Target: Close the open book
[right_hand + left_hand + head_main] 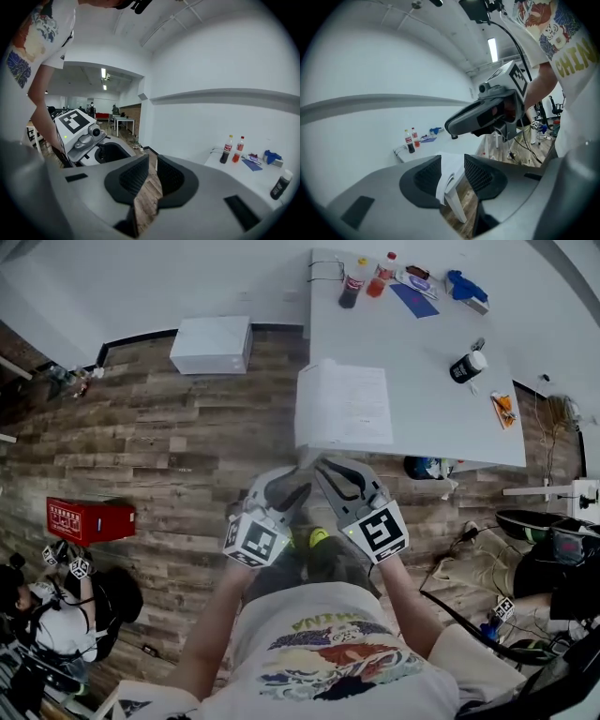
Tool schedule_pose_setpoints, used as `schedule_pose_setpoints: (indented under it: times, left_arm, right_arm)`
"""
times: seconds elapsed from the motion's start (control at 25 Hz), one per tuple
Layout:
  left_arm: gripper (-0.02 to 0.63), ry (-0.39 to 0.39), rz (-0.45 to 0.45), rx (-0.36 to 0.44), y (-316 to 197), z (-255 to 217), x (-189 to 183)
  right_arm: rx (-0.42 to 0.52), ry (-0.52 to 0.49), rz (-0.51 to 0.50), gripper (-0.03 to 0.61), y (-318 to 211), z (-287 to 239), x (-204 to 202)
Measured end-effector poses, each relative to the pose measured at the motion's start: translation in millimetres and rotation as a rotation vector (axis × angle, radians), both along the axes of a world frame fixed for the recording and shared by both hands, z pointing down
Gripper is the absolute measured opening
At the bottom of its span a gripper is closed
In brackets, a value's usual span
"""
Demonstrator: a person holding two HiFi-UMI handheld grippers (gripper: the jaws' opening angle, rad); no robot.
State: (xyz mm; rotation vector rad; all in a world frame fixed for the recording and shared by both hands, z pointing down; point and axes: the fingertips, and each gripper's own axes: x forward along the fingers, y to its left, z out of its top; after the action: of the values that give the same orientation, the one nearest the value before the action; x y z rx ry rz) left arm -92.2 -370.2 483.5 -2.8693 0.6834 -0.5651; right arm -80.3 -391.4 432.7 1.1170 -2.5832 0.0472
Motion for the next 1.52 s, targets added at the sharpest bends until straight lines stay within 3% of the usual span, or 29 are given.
schedule_pose_setpoints:
  times: [0.36, 0.68, 0.8, 1.04, 1.52]
  left_arm:
    - [0.129, 0.011, -0.095, -0.007, -57, 59, 3]
    - [0.166, -0.046, -0.114, -0.041, -80, 150, 4]
    - [0.17, -0.057, -0.127, -0.033, -89, 184, 11]
    - [0.17, -0.047, -0.189, -0.028, -112, 243, 23]
    - [0.169, -0.03, -0.305, -0.013, -149, 309, 39]
  right_arm:
    - [0.003, 0.019, -0.053, 0.038, -41, 58, 10]
    - [-0.008, -0.015, -0.042, 0.041, -69, 125, 17]
    - [-0.032, -0.029, -0.03, 0.12, -74, 152, 21]
    - [-0.038, -0.062, -0.008, 0.12, -85, 192, 29]
    - [-0.038, -0.052, -0.006, 0.121, -100, 242, 42]
